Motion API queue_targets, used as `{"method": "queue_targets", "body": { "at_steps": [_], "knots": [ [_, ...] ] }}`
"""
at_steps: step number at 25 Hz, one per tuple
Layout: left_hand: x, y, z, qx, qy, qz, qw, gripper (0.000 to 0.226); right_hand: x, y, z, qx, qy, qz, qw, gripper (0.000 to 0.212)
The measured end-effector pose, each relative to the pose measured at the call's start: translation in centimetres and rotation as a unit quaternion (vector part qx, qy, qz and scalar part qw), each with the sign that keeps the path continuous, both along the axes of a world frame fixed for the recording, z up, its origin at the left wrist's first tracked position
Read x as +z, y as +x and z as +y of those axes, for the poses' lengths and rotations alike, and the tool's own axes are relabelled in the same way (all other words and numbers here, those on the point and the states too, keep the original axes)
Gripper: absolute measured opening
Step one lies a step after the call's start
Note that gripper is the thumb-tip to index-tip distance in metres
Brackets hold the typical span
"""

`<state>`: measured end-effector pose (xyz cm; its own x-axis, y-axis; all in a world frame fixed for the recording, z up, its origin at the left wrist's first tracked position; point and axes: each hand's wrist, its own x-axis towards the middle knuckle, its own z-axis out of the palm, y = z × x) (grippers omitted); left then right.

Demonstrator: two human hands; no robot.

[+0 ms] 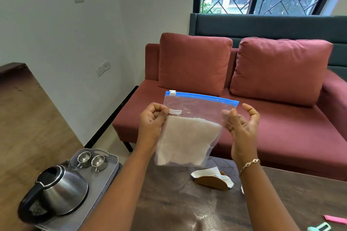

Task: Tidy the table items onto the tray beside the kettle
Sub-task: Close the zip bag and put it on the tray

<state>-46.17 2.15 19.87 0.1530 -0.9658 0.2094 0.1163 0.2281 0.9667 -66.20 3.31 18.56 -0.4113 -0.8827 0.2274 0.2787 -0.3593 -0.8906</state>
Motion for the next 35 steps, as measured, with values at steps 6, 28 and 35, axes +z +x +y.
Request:
{"method": "queue_targets", "body": {
  "at_steps": [6, 28, 35],
  "knots": [
    [-0.1, -0.1, -0.1, 0.017, 0.020, 0.054, 0.998, 0.019, -2.6, 0.4, 0.5, 0.074, 0.051, 0.060, 0.994, 0.048],
    [1.1, 1.9, 0.3, 0.086, -0.066, -0.298, 0.948, 0.021, -0.1, 0.3, 0.3, -0.073, -0.021, 0.349, 0.934, 0.017],
    [-0.1, 3.8, 0.5, 0.063, -0.044, -0.331, 0.940, 0.012, -0.6, 2.0, 1.1, -0.004, 0.034, 0.554, 0.832, 0.029]
  ]
}}
